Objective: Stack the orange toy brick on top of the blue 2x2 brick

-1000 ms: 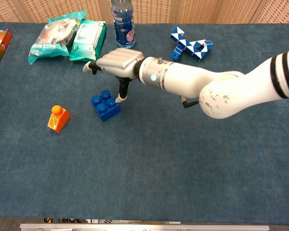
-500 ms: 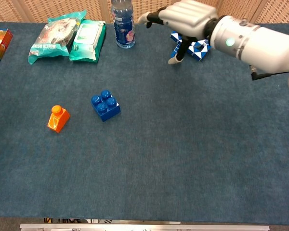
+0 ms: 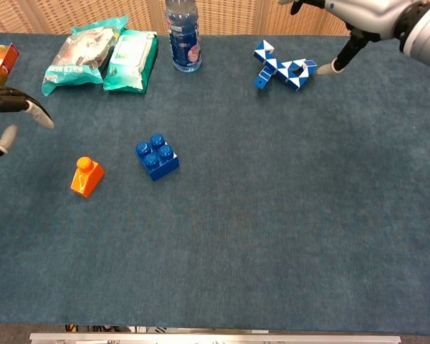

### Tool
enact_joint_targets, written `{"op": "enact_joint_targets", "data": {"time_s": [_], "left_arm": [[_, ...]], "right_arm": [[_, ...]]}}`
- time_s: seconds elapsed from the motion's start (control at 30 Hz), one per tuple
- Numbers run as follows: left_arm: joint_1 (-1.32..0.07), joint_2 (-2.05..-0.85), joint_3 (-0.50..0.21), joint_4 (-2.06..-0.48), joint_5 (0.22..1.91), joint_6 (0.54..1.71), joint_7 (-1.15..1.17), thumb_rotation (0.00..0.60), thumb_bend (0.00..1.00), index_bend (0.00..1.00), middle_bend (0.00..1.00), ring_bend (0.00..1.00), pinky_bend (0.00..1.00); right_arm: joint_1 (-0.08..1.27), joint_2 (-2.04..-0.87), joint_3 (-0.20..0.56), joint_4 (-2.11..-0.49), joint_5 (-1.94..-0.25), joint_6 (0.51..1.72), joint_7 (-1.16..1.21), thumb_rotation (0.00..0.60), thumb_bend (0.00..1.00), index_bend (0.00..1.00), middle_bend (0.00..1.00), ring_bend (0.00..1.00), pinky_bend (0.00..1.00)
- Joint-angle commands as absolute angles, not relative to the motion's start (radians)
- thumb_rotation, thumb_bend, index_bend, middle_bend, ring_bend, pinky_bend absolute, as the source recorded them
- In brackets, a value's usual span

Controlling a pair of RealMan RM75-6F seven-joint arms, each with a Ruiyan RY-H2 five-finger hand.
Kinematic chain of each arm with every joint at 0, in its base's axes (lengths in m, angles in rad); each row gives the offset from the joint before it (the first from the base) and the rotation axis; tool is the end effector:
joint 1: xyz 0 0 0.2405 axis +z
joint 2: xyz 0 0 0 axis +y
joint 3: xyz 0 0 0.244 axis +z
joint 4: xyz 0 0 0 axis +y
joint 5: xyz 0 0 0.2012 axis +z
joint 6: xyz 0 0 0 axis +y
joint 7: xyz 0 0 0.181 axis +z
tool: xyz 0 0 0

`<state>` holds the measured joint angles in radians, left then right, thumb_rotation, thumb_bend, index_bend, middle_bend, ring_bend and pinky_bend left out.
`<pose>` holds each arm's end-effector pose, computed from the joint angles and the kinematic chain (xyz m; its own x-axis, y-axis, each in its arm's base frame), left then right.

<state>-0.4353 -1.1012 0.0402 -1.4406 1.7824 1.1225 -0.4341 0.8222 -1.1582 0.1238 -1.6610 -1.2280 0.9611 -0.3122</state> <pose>-0.2549 0.2818 0.0952 0.3781 0.3830 0.8428 0.8858 -0.4142 -0.2092 -0.1152 -0.3837 0.0830 0.6329 -0.0748 0.7706 -0.6950 -0.4934 0.5229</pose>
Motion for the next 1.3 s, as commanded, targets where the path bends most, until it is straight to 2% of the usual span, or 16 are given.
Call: {"op": "enact_joint_targets", "data": {"time_s": [0.03,0.13,0.23,0.87,1.0,1.07,1.3], "left_arm": [[-0.464,-1.119,0.048,-1.432,1.781,1.097,-0.467,0.333,0.68,0.32,0.28,0.12,0.07],[-0.492,-1.137,0.054,-1.424,1.785,1.079,-0.494,0.259,0.63,0.33,0.28,0.11,0.06],[-0.521,-1.157,0.058,-1.413,1.788,1.058,-0.499,0.229,0.63,0.33,0.28,0.10,0.05],[-0.610,-1.263,0.076,-1.372,1.710,0.925,-0.377,0.227,0.61,0.34,0.26,0.08,0.05],[-0.594,-1.263,0.079,-1.387,1.684,0.940,-0.321,0.203,0.59,0.33,0.24,0.06,0.04],[-0.586,-1.266,0.078,-1.386,1.673,0.952,-0.297,0.204,0.56,0.30,0.22,0.06,0.04],[-0.558,-1.296,0.071,-1.387,1.634,0.989,-0.230,0.269,0.34,0.13,0.18,0.06,0.04]], "right_arm": [[0.804,-1.140,0.120,-1.671,-1.234,0.973,-0.306,0.600,0.08,0.11,0.24,0.15,0.23],[0.787,-1.127,0.119,-1.676,-1.235,0.984,-0.302,0.600,0.08,0.11,0.24,0.15,0.23],[0.773,-1.115,0.120,-1.681,-1.237,0.992,-0.293,0.600,0.08,0.11,0.24,0.15,0.23],[0.709,-1.069,0.116,-1.670,-1.272,0.999,-0.224,0.600,0.08,0.11,0.25,0.14,0.23],[0.703,-1.069,0.116,-1.662,-1.283,0.995,-0.211,0.600,0.08,0.11,0.25,0.14,0.23],[0.701,-1.069,0.118,-1.660,-1.287,0.995,-0.207,0.600,0.08,0.11,0.25,0.14,0.23],[0.691,-1.069,0.122,-1.657,-1.296,0.993,-0.196,0.600,0.08,0.11,0.25,0.14,0.23]]}}
